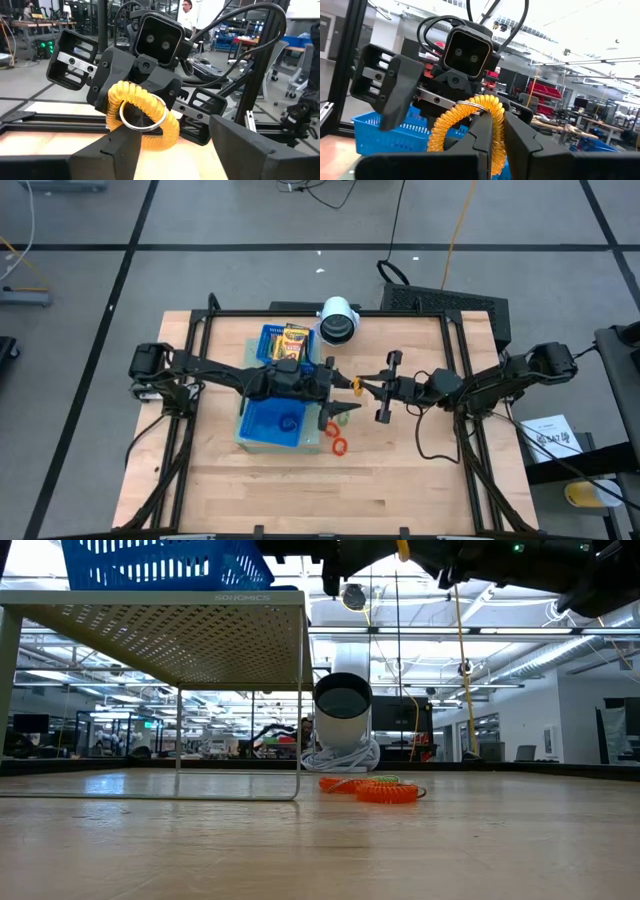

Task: Pick & Place Office Desk Supplies
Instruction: Put the yellow spring rubber band into the bottom blue bin on the shelf

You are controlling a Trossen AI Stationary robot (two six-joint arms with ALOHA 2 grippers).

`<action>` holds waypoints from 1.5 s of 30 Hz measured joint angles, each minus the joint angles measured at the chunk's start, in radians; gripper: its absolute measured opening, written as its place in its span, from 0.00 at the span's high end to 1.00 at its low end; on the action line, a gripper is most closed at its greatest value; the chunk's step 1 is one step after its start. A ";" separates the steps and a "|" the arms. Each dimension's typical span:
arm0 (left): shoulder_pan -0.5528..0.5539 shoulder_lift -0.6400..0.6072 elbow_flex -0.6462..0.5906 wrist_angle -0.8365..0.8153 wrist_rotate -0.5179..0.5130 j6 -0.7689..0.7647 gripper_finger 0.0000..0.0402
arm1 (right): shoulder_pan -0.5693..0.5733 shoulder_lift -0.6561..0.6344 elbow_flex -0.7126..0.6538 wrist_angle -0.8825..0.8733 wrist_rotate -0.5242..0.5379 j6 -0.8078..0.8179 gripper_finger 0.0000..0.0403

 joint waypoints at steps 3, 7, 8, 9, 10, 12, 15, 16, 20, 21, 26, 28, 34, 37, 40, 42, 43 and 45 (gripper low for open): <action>0.000 0.000 0.000 0.000 -0.005 0.017 0.49 | 0.000 0.000 0.000 0.000 -0.010 0.001 0.95; 0.002 0.000 0.000 -0.001 -0.013 0.020 0.67 | 0.002 0.000 0.000 -0.004 -0.019 0.004 0.95; 0.002 0.000 0.000 -0.002 -0.014 0.020 0.72 | 0.002 0.000 0.000 -0.007 -0.021 0.004 0.95; 0.003 0.000 0.000 -0.003 -0.016 0.026 0.77 | 0.002 0.000 0.000 -0.008 -0.023 0.006 0.94; 0.003 0.000 0.000 -0.004 -0.016 0.037 0.82 | 0.002 0.000 0.000 -0.010 -0.023 0.018 0.94; 0.003 0.000 0.000 -0.009 -0.008 0.065 0.90 | 0.002 0.000 0.000 -0.017 -0.023 0.060 0.93; 0.004 -0.009 0.000 -0.037 0.014 0.103 0.96 | 0.003 -0.011 0.000 -0.069 -0.023 0.090 0.90; 0.004 -0.016 0.000 -0.046 0.016 0.110 0.96 | 0.003 -0.016 0.000 -0.082 -0.021 0.097 0.88; 0.004 -0.066 0.000 -0.115 0.016 0.114 0.88 | 0.003 -0.064 0.000 -0.155 -0.014 0.131 0.79; 0.003 -0.078 0.000 -0.134 0.016 0.117 0.87 | 0.003 -0.081 0.000 -0.178 -0.013 0.140 0.76; 0.003 -0.164 0.000 -0.291 0.019 0.126 0.92 | 0.003 -0.182 -0.005 -0.344 -0.013 0.164 0.66; 0.003 -0.213 0.000 -0.393 0.021 0.143 0.95 | 0.003 -0.219 -0.020 -0.382 -0.013 0.164 0.63; -0.028 -0.358 0.000 -0.666 0.022 0.144 0.95 | 0.002 -0.309 -0.080 -0.385 -0.012 0.177 0.61; -0.062 -0.421 -0.010 -0.775 0.023 0.145 0.95 | 0.000 -0.337 -0.102 -0.384 -0.009 0.179 0.63; -0.104 -0.475 -0.032 -0.834 0.023 0.140 0.97 | -0.001 -0.355 -0.113 -0.383 -0.007 0.179 0.64; -0.134 -0.511 -0.053 -0.836 0.022 0.131 0.98 | -0.001 -0.363 -0.120 -0.385 -0.007 0.169 0.65; -0.148 -0.529 -0.069 -0.834 0.021 0.125 0.98 | -0.001 -0.362 -0.120 -0.385 -0.007 0.164 0.65; -0.177 -0.564 -0.103 -0.838 0.008 0.113 0.97 | -0.001 -0.360 -0.120 -0.386 0.001 0.163 0.65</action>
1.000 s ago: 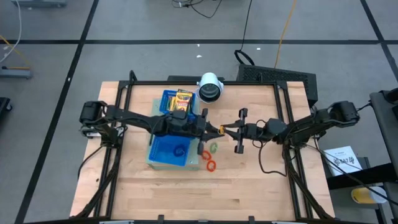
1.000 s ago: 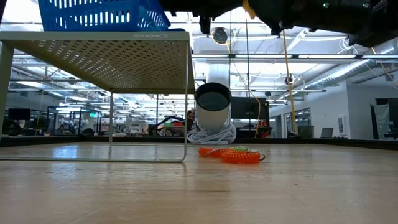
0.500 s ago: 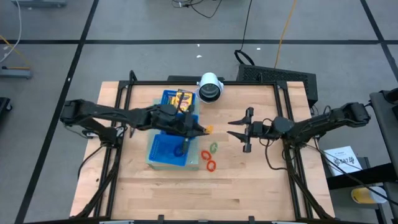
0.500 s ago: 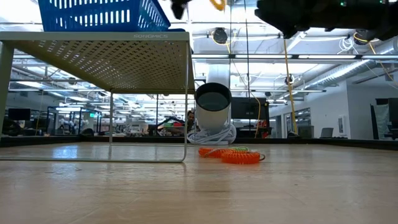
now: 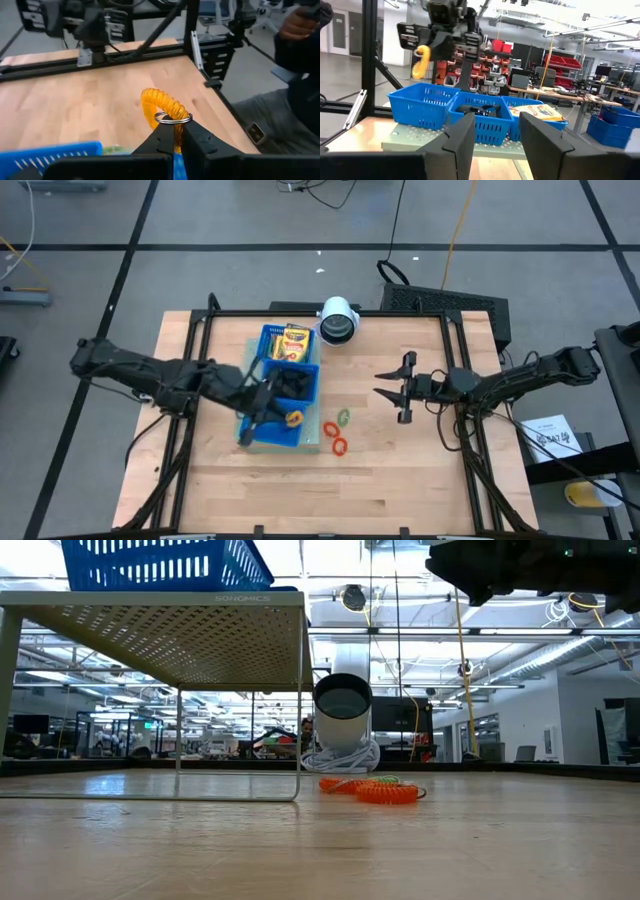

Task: Pick & Place Office Desk Supplies
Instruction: Put the yellow spring rubber band into the bottom blue bin on the shelf, then put the orange spring rubber band into the bottom blue bin on the shelf

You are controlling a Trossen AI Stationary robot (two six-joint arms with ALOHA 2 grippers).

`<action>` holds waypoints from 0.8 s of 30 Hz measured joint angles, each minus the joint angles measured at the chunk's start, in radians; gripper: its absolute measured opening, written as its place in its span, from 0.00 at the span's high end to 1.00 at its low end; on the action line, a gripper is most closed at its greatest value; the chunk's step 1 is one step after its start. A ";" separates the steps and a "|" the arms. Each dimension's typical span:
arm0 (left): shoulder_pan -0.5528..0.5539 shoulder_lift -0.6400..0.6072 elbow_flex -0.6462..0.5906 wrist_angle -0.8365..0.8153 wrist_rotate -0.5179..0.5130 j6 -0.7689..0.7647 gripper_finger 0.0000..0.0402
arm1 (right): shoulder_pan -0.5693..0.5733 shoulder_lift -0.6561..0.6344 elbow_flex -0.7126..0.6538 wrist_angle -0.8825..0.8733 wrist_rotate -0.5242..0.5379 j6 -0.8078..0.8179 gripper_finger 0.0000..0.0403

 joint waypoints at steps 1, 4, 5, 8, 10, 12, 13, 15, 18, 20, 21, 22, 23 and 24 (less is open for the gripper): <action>-0.015 -0.019 -0.019 0.001 -0.016 -0.010 0.96 | 0.000 0.000 0.000 0.000 0.012 -0.001 0.65; -0.050 -0.082 -0.081 -0.001 -0.085 -0.048 0.97 | -0.005 0.002 0.000 -0.002 0.017 -0.001 0.64; -0.058 -0.103 -0.100 0.004 -0.108 -0.066 0.97 | -0.005 0.003 0.000 -0.005 0.016 -0.001 0.64; -0.078 -0.161 -0.159 0.000 -0.137 -0.119 0.97 | -0.006 0.003 0.000 -0.002 0.016 0.005 0.64; -0.093 -0.186 -0.190 0.000 -0.133 -0.154 0.94 | -0.006 0.003 0.000 -0.002 0.016 0.005 0.64; -0.107 -0.197 -0.212 0.008 -0.127 -0.190 0.89 | -0.006 0.003 0.000 -0.002 0.016 0.010 0.64; -0.113 -0.198 -0.216 0.008 -0.127 -0.199 0.86 | -0.006 0.003 0.000 -0.002 0.016 0.015 0.65; -0.120 -0.197 -0.217 0.011 -0.135 -0.209 0.80 | -0.006 0.003 0.000 -0.002 0.016 0.017 0.65; -0.125 -0.198 -0.217 0.019 -0.169 -0.231 0.71 | -0.006 0.003 0.000 -0.004 0.016 0.017 0.65; -0.123 -0.197 -0.217 0.018 -0.192 -0.247 0.64 | -0.006 0.003 0.000 -0.007 0.016 0.017 0.64; -0.121 -0.198 -0.217 0.018 -0.199 -0.248 0.61 | -0.006 0.003 0.000 -0.008 0.016 0.017 0.64; -0.119 -0.198 -0.217 0.018 -0.201 -0.243 0.58 | -0.006 0.003 0.000 -0.009 0.016 0.017 0.64; -0.117 -0.198 -0.217 0.018 -0.202 -0.231 0.56 | -0.006 0.003 0.000 -0.009 0.016 0.017 0.64; -0.117 -0.198 -0.217 0.018 -0.203 -0.219 0.53 | -0.006 0.003 0.000 -0.009 0.015 0.018 0.64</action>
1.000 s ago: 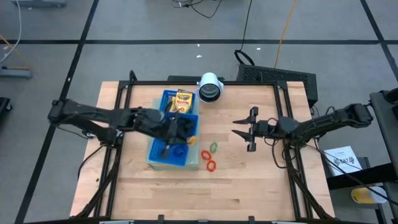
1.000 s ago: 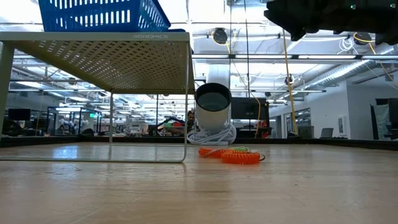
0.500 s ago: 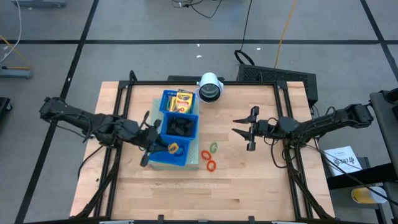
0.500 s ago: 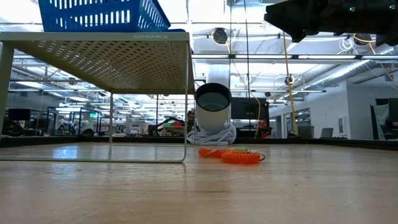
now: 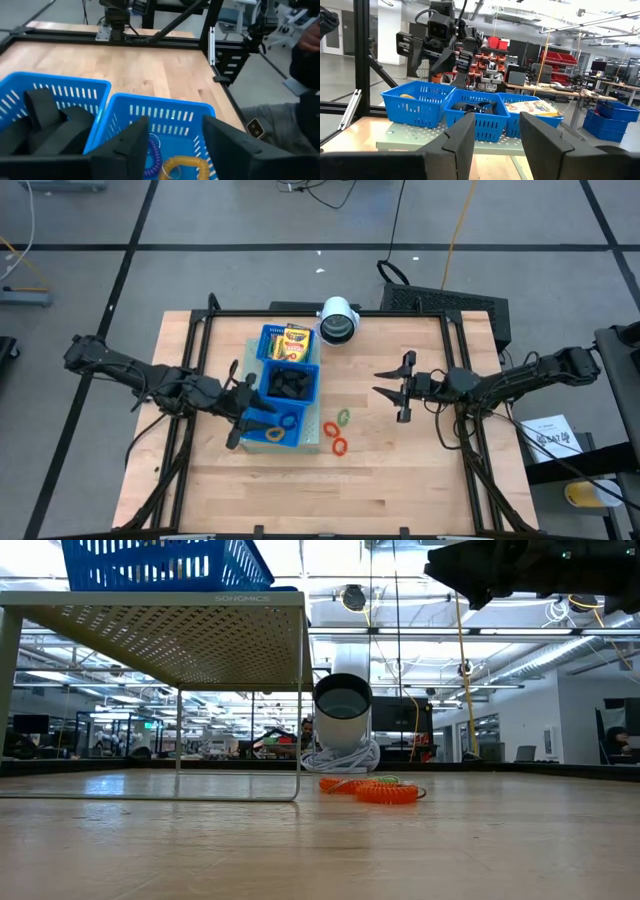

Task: Pick & Place Office Desk Supplies
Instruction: Put the orange spring rubber band into the bottom blue bin on the shelf

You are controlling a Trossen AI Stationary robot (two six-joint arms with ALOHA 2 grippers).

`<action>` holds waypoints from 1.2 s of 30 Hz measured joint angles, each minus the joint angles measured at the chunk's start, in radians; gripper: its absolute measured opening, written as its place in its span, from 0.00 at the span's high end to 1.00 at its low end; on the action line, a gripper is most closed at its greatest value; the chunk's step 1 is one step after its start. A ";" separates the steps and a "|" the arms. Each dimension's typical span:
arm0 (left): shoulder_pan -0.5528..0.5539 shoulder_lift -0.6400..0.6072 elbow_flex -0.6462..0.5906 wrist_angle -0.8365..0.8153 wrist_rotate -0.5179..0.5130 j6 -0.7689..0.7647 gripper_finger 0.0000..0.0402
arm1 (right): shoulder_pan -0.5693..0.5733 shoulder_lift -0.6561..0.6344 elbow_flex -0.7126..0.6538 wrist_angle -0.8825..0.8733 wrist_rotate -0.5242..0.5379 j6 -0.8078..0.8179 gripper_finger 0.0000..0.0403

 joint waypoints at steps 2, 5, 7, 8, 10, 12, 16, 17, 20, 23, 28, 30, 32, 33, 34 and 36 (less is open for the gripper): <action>0.001 0.000 0.000 0.001 -0.002 0.022 0.49 | 0.000 0.007 0.000 0.004 -0.003 0.014 0.64; 0.001 0.000 0.000 0.024 -0.016 0.052 0.44 | 0.000 0.032 0.000 0.011 -0.004 0.049 0.64; 0.002 0.000 0.000 0.049 -0.032 0.067 0.42 | 0.000 0.063 0.001 0.011 -0.004 0.071 0.64; 0.002 0.000 0.000 0.058 -0.040 0.071 0.41 | 0.000 0.083 0.001 0.010 -0.004 0.082 0.64; 0.002 0.000 0.000 0.068 -0.059 0.074 0.40 | -0.002 0.126 0.001 0.010 -0.004 0.106 0.64; 0.002 0.000 0.000 0.076 -0.075 0.083 0.39 | -0.009 0.175 0.010 0.006 -0.005 0.112 0.64; 0.002 0.000 0.000 0.079 -0.083 0.101 0.39 | -0.027 0.264 0.055 -0.008 -0.042 0.160 0.64; 0.003 0.000 0.000 0.079 -0.082 0.102 0.39 | -0.033 0.284 0.071 -0.021 -0.078 0.181 0.64; 0.007 0.000 0.001 0.079 -0.083 0.102 0.39 | -0.046 0.354 0.140 -0.089 -0.205 0.252 0.64; 0.020 0.001 0.002 0.078 -0.084 0.103 0.39 | -0.046 0.439 0.212 -0.173 -0.271 0.279 0.64; 0.047 0.001 0.002 0.093 -0.083 0.133 0.39 | -0.038 0.595 0.321 -0.342 -0.346 0.266 0.64; 0.059 0.001 0.002 0.106 -0.083 0.147 0.39 | -0.037 0.646 0.358 -0.411 -0.379 0.250 0.64; 0.071 0.001 0.002 0.108 -0.083 0.149 0.39 | -0.030 0.691 0.382 -0.455 -0.399 0.225 0.64; 0.077 0.001 0.002 0.107 -0.083 0.147 0.39 | -0.023 0.710 0.389 -0.468 -0.399 0.211 0.63; 0.081 0.002 0.002 0.106 -0.083 0.143 0.39 | -0.015 0.725 0.394 -0.470 -0.400 0.194 0.63; 0.089 0.001 0.002 0.106 -0.082 0.139 0.39 | 0.002 0.751 0.406 -0.461 -0.401 0.168 0.61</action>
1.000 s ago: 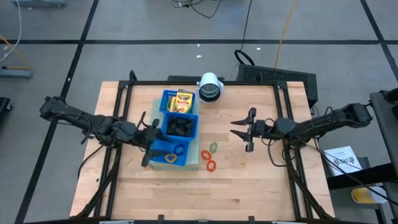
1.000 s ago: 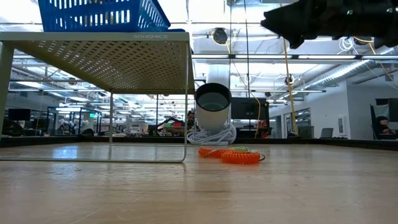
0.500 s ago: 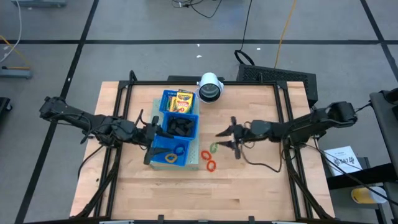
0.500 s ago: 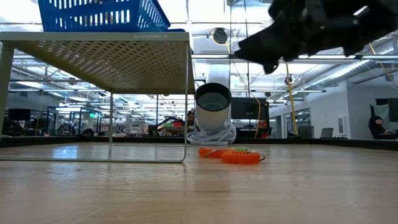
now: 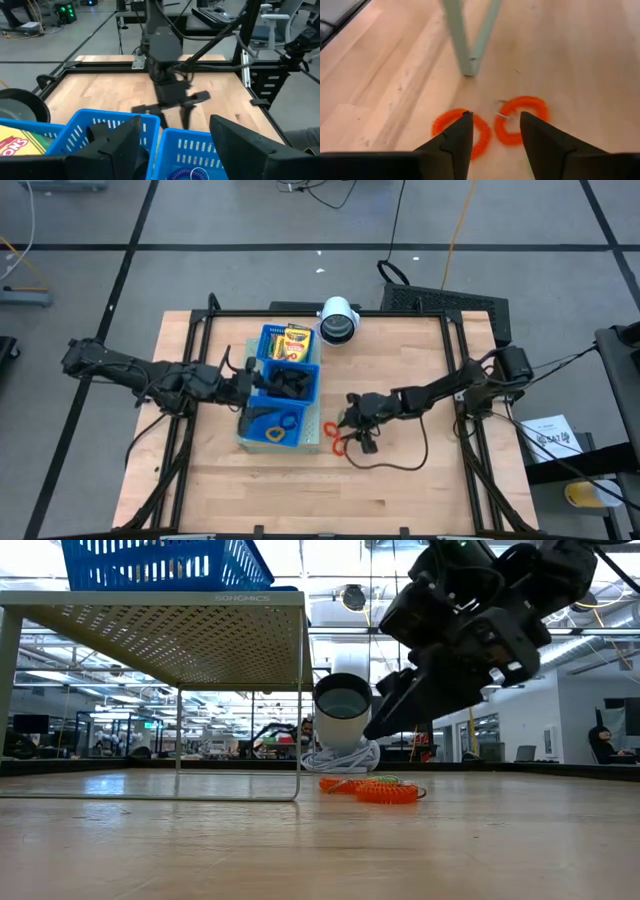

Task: Pick & Place Office Desk Supplies
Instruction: Put the orange spring rubber band into the bottom blue bin on the shelf

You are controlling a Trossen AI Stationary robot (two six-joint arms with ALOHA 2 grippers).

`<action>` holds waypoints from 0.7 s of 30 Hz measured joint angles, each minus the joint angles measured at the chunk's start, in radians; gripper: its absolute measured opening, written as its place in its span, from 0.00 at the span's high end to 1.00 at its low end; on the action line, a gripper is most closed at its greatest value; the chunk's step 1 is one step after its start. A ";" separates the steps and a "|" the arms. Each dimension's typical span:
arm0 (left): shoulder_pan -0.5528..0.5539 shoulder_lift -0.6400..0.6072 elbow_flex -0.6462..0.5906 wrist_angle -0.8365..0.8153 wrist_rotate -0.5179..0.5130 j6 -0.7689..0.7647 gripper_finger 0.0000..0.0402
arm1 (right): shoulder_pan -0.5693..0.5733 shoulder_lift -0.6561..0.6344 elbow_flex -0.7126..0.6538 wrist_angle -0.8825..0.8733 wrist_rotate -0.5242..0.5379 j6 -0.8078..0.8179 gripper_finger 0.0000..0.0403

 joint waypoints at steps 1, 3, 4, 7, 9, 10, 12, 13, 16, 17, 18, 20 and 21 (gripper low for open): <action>0.003 0.000 0.000 0.000 0.000 -0.001 0.39 | 0.007 0.010 0.005 0.002 -0.001 -0.006 0.60; 0.006 0.000 0.000 0.000 0.000 -0.001 0.39 | 0.015 0.026 0.010 0.000 -0.019 -0.007 0.58; 0.006 0.000 0.000 0.000 0.000 -0.001 0.39 | 0.018 0.037 0.014 0.000 -0.036 -0.005 0.57; 0.006 0.000 0.000 0.000 0.000 -0.001 0.39 | 0.020 0.076 0.025 0.031 -0.051 -0.005 0.57; 0.006 0.000 0.000 0.000 0.000 -0.001 0.39 | 0.020 0.101 0.036 0.053 -0.052 -0.007 0.57; 0.006 0.000 0.000 0.000 0.000 -0.001 0.39 | 0.020 0.114 0.041 0.061 -0.051 -0.010 0.57; 0.006 0.000 0.000 0.000 0.000 -0.004 0.39 | 0.020 0.131 0.044 0.059 -0.051 -0.039 0.58; 0.006 0.000 0.000 -0.001 0.000 -0.010 0.39 | 0.026 0.134 0.045 0.054 -0.049 -0.056 0.59; 0.006 0.000 0.000 -0.003 0.000 -0.023 0.39 | 0.041 0.133 0.045 0.044 -0.042 -0.075 0.61; 0.006 0.000 0.000 -0.004 0.001 -0.025 0.39 | 0.046 0.132 0.046 0.037 -0.022 -0.075 0.61; 0.006 0.000 0.000 -0.004 0.001 -0.025 0.39 | 0.050 0.132 0.047 0.023 -0.002 -0.070 0.61; 0.006 0.000 0.000 -0.004 0.000 -0.025 0.39 | 0.052 0.132 0.047 -0.020 0.032 -0.054 0.61; 0.006 0.000 0.000 -0.004 0.000 -0.025 0.39 | 0.051 0.132 0.047 -0.036 0.034 -0.040 0.61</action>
